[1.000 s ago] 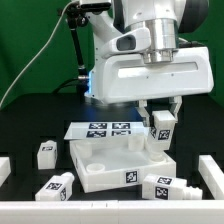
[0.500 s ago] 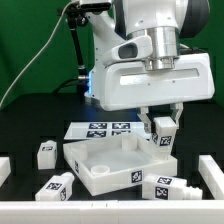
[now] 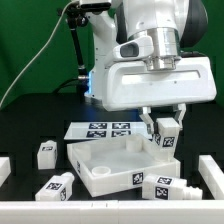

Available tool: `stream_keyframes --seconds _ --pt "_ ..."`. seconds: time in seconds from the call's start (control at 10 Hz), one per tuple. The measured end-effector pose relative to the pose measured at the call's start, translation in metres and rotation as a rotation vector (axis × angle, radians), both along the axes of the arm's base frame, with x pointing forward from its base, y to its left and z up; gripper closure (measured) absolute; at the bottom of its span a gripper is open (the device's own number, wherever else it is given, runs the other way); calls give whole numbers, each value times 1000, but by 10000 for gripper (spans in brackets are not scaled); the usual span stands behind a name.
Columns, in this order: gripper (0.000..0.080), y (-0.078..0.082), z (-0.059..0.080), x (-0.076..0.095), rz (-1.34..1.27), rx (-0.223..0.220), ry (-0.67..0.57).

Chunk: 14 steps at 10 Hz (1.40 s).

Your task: Assemble one leg

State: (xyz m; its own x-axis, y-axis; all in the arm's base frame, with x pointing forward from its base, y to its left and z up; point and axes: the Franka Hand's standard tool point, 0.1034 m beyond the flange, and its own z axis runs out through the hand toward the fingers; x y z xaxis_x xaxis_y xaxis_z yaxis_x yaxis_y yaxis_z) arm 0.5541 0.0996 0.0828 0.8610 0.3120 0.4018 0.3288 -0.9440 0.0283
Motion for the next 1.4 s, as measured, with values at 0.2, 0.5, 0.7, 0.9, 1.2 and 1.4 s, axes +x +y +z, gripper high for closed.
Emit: stream_keyframes --seconds 0.2,0.5,0.7,0.9,1.2,1.4 --pt "196 -1 2 1 1 -3 4" --pt "152 -4 30 4 8 -16 74" --pt "151 -3 34 8 9 -16 76" --pt "151 3 32 2 13 -22 197" --pt "151 5 28 11 3 -34 398" --pt "151 7 22 22 -21 -25 392"
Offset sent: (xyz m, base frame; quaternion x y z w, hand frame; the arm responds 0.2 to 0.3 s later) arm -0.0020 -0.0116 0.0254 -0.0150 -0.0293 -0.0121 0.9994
